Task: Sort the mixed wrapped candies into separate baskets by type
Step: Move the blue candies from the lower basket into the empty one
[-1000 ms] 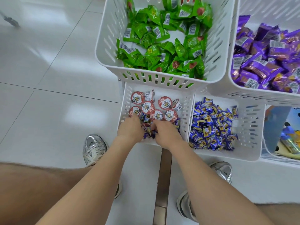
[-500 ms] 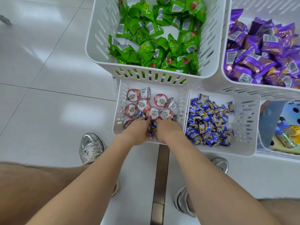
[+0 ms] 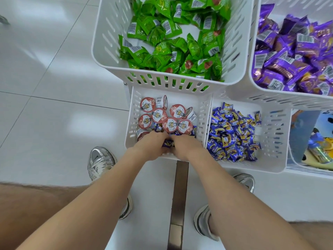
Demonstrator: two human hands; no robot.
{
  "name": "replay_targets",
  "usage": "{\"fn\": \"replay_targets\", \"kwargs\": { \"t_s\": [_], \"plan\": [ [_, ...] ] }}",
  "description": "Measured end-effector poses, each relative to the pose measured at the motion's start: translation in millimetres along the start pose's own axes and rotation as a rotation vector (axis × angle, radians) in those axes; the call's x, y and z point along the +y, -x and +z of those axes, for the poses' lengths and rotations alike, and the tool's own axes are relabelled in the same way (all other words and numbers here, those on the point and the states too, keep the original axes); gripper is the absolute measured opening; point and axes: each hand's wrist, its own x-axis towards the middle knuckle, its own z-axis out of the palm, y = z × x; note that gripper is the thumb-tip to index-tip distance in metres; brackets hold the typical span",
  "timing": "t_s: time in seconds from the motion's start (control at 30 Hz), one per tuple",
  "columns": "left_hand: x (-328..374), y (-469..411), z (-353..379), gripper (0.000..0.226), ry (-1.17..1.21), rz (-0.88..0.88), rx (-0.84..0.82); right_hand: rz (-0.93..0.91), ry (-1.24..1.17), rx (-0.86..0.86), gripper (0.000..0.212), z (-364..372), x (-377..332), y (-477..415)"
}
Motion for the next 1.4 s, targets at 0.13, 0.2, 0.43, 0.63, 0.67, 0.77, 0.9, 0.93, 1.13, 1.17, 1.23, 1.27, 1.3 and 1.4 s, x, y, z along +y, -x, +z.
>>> {"fn": "replay_targets", "kwargs": {
  "t_s": [0.13,0.2,0.43,0.63,0.67,0.77,0.9,0.93,1.13,1.17,1.23,1.27,1.3,1.4],
  "plan": [
    [5,3,4,0.035,-0.009,-0.053,0.043,0.023,-0.008,-0.026,0.046,4,-3,1],
    [2,4,3,0.035,0.008,-0.065,0.037,0.014,-0.002,0.028,0.033,3,-3,1],
    [1,2,0,0.028,0.213,-0.202,0.194,-0.084,0.101,0.3,0.028,-19,-8,11],
    [18,-1,-10,0.034,0.694,-0.423,0.407,-0.129,0.0,0.843,0.039,-41,13,37],
    [25,-2,-12,0.034,0.761,-0.408,0.431,-0.119,-0.116,0.992,0.037,-41,21,43],
    [61,-5,-17,0.03,0.744,-0.238,0.556,0.123,-0.541,1.247,0.034,-39,50,62],
    [131,-6,-20,0.025,0.566,0.073,0.695,0.519,-0.899,1.08,0.053,-25,104,76],
    [144,-9,-18,0.025,0.526,0.134,0.663,0.546,-0.96,1.048,0.06,-20,118,78],
    [185,-36,0,0.033,0.302,0.11,0.392,0.581,-1.236,0.896,0.047,-11,162,77],
    [189,-41,0,0.036,0.31,0.108,0.336,0.553,-1.238,0.909,0.043,-12,162,79],
    [193,-49,-1,0.047,0.315,0.154,0.176,0.478,-1.163,0.921,0.042,-16,160,85],
    [194,-52,-1,0.052,0.29,0.201,0.114,0.426,-1.062,0.919,0.043,-19,157,88],
    [191,-53,-1,0.052,0.26,0.247,0.095,0.385,-0.912,0.908,0.045,-20,156,91],
    [173,-44,2,0.037,0.234,0.311,0.29,0.411,-0.466,0.916,0.044,-18,151,94]
  ]
}}
